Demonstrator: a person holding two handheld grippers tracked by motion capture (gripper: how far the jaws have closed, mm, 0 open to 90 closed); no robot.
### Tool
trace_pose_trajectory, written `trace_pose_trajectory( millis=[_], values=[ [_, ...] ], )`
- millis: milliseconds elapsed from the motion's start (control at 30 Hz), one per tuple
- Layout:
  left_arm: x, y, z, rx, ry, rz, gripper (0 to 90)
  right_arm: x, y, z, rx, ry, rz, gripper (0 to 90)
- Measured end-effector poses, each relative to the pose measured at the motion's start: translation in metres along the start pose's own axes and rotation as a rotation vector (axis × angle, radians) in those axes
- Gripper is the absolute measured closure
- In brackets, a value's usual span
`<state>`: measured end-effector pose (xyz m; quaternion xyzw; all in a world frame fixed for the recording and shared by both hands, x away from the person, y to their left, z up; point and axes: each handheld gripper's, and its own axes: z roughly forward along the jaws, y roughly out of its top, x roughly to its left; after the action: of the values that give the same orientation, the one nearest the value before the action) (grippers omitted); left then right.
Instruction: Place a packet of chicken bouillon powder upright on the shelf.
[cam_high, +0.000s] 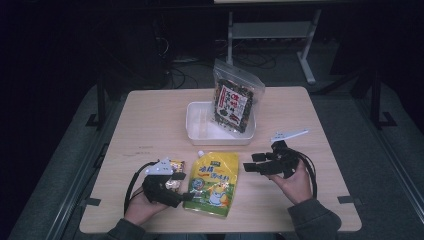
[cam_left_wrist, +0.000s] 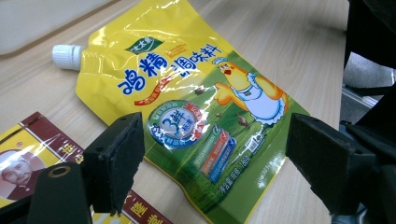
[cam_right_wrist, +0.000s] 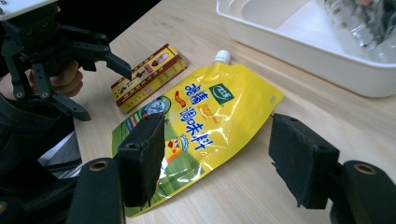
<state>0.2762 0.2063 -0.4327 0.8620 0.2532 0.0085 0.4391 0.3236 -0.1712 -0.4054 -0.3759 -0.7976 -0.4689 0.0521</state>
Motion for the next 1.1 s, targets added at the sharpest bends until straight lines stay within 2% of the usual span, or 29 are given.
trace_pose_trajectory(
  millis=[133,433,633,733,867,967,1100],
  values=[
    [0.001,-0.001,0.003,0.012,0.006,-0.004,19.4,-0.003,0.001,0.007,0.027,-0.014,0.005,35.7],
    [0.001,-0.001,0.004,0.013,0.01,-0.011,19.6,-0.019,0.005,0.034,0.141,-0.01,0.042,40.2],
    [0.001,0.001,0.006,0.018,0.009,-0.01,19.6,-0.03,0.008,0.05,0.176,-0.008,0.085,44.1],
    [0.001,0.001,0.007,0.021,0.009,-0.009,19.6,-0.033,0.015,0.057,0.215,-0.01,0.107,47.2],
    [0.001,0.001,0.007,0.018,0.008,-0.009,19.6,-0.038,0.018,0.062,0.218,-0.001,0.127,50.6],
    [0.001,0.001,0.007,0.016,0.008,-0.01,19.6,-0.042,0.016,0.069,0.236,-0.017,0.134,53.7],
    [0.001,0.001,0.007,0.017,0.009,-0.01,19.6,-0.044,0.016,0.071,0.229,-0.012,0.147,57.8]
  ],
)
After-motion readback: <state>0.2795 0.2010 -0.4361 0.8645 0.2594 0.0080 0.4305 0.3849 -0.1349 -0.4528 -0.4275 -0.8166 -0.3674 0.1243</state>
